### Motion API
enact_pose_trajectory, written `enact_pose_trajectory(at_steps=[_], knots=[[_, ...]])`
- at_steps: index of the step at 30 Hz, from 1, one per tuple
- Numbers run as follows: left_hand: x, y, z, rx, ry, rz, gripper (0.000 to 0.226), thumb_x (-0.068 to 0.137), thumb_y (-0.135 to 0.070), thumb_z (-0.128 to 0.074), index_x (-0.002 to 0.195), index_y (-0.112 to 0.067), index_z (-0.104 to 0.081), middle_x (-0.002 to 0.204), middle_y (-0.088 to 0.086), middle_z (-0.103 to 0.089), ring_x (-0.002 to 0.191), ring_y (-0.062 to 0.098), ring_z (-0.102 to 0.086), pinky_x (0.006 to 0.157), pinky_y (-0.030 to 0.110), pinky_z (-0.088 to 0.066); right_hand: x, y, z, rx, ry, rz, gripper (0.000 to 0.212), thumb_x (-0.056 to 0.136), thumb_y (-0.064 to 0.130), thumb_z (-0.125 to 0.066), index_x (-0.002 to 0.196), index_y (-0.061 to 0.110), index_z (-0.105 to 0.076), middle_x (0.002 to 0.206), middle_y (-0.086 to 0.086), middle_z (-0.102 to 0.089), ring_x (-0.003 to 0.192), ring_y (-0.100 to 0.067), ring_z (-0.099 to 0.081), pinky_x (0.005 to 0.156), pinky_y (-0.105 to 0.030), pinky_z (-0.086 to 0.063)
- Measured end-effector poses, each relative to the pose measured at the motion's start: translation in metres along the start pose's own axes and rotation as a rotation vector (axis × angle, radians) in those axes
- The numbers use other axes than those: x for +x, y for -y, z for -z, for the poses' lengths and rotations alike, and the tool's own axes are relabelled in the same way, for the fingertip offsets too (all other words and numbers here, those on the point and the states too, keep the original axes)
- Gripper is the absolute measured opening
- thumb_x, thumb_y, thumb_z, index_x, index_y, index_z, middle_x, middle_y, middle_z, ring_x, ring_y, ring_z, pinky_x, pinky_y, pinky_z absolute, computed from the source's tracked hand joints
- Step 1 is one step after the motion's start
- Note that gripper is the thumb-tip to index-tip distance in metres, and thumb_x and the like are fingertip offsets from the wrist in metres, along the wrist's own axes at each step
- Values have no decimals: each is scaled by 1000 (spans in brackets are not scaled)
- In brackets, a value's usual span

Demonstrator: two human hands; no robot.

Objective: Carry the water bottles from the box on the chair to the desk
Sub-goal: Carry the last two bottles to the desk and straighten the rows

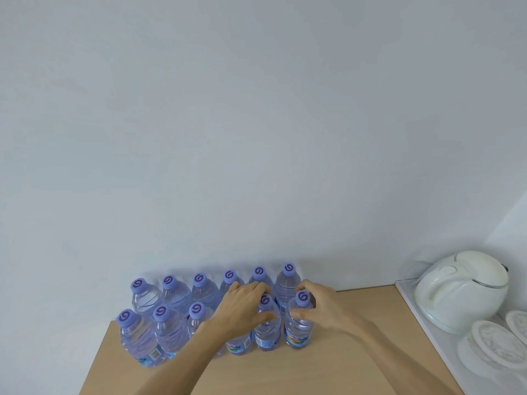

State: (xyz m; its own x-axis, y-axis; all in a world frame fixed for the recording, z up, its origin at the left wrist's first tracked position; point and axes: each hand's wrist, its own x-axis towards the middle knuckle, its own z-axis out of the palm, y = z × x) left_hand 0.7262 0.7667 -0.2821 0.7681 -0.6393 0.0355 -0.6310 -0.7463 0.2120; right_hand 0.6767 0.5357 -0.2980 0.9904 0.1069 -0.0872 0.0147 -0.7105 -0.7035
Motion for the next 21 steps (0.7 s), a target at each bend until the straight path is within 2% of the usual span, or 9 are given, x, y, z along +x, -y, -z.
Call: enact_pose_trajectory(at_steps=[4, 8, 12, 15, 17, 19, 21], knots=[[0, 0, -1, -55, -9, 31, 39, 80, -59, -59, 103, -29, -51, 100, -15, -57, 88, 9, -50, 86, 27, -33, -2, 8, -1, -16, -19, 42, 27, 81, 35, -71, 92, 17, -54, 88, -1, -54, 69, -7, -42, 65, -20, -37], [0, 0, 0, -82, -2, 49, 37, 78, -59, -61, 101, -31, -52, 97, -18, -54, 89, 9, -50, 85, 27, -32, -5, 13, -3, -2, -13, 48, 28, 83, 31, -71, 95, 11, -55, 92, -5, -56, 71, -8, -43, 67, -22, -38], [-4, -1, 5, -91, 5, 59, 39, 80, -55, -61, 108, -30, -53, 101, -15, -56, 93, 11, -50, 83, 26, -29, -3, 14, 0, 17, 13, 3, 31, 82, 32, -73, 97, 12, -55, 91, 0, -55, 70, -5, -44, 65, -18, -38], [-12, 3, 13, -151, -19, 65, 44, 84, -54, -59, 119, -30, -53, 101, -14, -57, 97, 10, -48, 85, 23, -32, 1, 14, 4, -3, 59, -19, 37, 78, 42, -75, 99, 19, -56, 93, 5, -59, 72, -1, -49, 66, -17, -41], [-21, 11, 21, -229, -82, 83, 41, 88, -53, -57, 121, -30, -54, 100, -15, -58, 100, 7, -47, 91, 23, -36, 6, 17, 9, -31, 72, -31, 47, 74, 57, -73, 106, 29, -54, 95, 18, -58, 77, 5, -52, 66, -14, -41], [-35, 21, 30, -289, -167, 132, 31, 92, -48, -55, 117, -30, -57, 99, -17, -58, 100, 5, -47, 91, 20, -37, 13, 21, 13, -163, 54, -9, 53, 76, 72, -59, 115, 37, -49, 94, 26, -52, 82, 5, -51, 66, -18, -38], [-50, 33, 38, -333, -234, 205, 23, 94, -41, -56, 113, -29, -59, 98, -16, -58, 100, 4, -48, 88, 15, -36, 21, 25, 12, -364, 23, 41, 55, 80, 76, -45, 119, 37, -48, 96, 23, -46, 87, -2, -48, 69, -23, -37]])
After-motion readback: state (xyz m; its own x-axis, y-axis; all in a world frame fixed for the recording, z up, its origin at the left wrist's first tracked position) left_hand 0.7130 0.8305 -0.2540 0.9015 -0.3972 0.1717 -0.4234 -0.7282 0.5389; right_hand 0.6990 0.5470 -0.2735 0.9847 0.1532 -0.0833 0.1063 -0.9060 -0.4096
